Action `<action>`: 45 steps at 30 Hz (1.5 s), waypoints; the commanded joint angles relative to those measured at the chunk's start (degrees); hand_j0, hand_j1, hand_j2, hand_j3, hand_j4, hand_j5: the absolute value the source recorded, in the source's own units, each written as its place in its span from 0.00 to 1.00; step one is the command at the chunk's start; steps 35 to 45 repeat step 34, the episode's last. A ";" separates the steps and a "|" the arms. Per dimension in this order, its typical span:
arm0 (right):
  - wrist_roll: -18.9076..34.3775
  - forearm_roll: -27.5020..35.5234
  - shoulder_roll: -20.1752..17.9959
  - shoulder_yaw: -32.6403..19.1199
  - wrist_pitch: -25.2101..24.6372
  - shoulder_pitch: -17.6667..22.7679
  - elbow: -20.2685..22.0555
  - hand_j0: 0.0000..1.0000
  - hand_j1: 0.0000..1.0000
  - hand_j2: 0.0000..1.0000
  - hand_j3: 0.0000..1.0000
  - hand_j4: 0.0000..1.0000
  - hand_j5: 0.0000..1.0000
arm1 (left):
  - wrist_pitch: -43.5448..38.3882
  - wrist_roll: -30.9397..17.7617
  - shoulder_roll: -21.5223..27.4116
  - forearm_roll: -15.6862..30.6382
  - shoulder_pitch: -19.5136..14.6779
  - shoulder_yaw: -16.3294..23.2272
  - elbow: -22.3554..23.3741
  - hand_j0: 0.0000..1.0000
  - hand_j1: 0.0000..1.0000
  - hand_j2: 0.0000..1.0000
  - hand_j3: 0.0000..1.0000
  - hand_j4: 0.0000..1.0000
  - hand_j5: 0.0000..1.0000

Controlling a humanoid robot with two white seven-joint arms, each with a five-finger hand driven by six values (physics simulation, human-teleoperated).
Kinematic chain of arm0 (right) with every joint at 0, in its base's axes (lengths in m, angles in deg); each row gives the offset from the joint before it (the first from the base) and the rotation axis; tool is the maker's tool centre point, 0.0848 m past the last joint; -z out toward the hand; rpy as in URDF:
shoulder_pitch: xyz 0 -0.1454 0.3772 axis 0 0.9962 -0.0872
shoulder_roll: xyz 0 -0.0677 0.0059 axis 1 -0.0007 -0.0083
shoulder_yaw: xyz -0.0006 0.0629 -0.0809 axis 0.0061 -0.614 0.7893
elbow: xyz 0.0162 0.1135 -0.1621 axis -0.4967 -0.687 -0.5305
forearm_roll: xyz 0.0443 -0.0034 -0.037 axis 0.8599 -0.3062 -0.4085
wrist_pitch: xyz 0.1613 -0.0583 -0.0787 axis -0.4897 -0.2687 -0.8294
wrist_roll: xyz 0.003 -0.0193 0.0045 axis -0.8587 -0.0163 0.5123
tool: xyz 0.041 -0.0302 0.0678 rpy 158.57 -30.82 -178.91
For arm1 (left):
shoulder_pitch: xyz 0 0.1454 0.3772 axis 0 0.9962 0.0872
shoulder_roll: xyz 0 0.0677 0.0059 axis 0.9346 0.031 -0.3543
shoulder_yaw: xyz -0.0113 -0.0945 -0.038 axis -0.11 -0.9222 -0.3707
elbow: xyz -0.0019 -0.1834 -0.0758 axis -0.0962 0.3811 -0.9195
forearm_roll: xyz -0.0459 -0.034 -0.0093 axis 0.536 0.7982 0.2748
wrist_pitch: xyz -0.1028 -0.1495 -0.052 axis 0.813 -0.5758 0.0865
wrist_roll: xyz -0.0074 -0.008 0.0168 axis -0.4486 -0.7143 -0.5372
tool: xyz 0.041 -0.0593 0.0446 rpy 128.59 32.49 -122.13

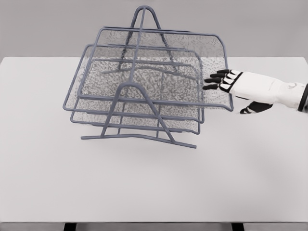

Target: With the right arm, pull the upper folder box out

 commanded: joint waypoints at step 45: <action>0.31 34.29 -15.12 18.23 0.72 -15.64 3.78 1.00 1.00 1.00 1.00 1.00 1.00 | 0.00 0.07 0.00 -0.09 -0.09 0.11 -0.25 1.00 1.00 1.00 1.00 1.00 1.00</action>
